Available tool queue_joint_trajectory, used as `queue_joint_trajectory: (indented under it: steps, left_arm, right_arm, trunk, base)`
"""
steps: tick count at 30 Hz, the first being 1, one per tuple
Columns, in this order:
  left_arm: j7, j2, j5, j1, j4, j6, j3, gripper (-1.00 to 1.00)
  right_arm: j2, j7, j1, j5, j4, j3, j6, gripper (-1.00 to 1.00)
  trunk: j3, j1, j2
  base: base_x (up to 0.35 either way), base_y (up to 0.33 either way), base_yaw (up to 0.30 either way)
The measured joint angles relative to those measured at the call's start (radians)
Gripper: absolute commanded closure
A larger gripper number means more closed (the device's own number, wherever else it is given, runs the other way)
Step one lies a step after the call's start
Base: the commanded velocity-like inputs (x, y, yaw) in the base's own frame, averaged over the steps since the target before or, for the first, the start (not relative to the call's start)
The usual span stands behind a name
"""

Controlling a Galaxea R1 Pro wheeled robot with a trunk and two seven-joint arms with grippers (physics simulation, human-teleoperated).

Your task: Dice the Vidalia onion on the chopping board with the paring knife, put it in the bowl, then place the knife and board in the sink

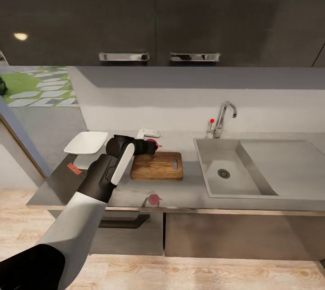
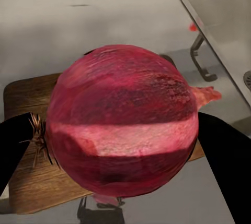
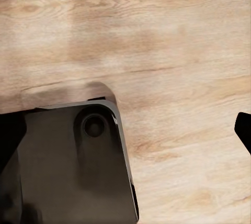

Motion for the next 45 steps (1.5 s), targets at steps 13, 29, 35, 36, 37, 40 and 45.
queue_joint_trajectory:
  steps: [13,29,35,36,37,40,45]
  left_arm:
    - [0.000,0.000,0.000,0.002,0.004,0.000,-0.001,1.00]
    - [0.000,-0.002,0.000,0.002,0.041,0.000,-0.003,1.00]
    - [0.000,-0.004,0.001,0.002,0.049,-0.001,-0.009,1.00]
    - [0.000,-0.004,0.000,0.002,0.050,-0.001,-0.012,1.00]
    - [0.000,-0.004,0.000,0.002,0.050,0.000,-0.014,1.00]
    - [0.000,-0.005,0.000,0.002,0.051,0.000,-0.017,1.00]
    - [0.000,-0.005,0.000,0.002,0.051,0.000,-0.020,1.00]
  right_arm:
    - [0.000,0.000,0.000,-0.001,0.000,0.000,0.000,-1.00]
    - [0.000,0.000,0.000,-0.001,0.000,0.000,0.000,-1.00]
    - [0.000,0.000,0.000,-0.001,0.000,0.000,0.000,-1.00]
    - [0.000,0.000,0.000,-0.001,0.000,0.000,0.000,-1.00]
    - [0.000,0.000,0.000,-0.001,0.000,0.000,0.000,-1.00]
    - [0.000,0.000,0.000,-0.001,0.000,0.000,0.000,-1.00]
    - [0.001,0.000,0.000,-0.001,-0.001,0.000,0.000,-1.00]
  trunk:
    - [-0.009,0.000,0.000]
    - [-0.032,0.000,0.000]
    - [-0.041,0.000,0.000]
    - [-0.043,0.000,0.000]
    - [-0.044,0.000,0.000]
    - [-0.048,0.000,0.000]
    - [-0.050,0.000,0.000]
  base:
    - [0.001,0.000,0.000]
    - [0.000,0.000,0.000]
    - [0.001,0.000,0.000]
    - [0.028,0.000,0.000]
    - [0.051,0.000,0.000]
    - [0.074,0.000,0.000]
    - [0.105,-0.001,0.000]
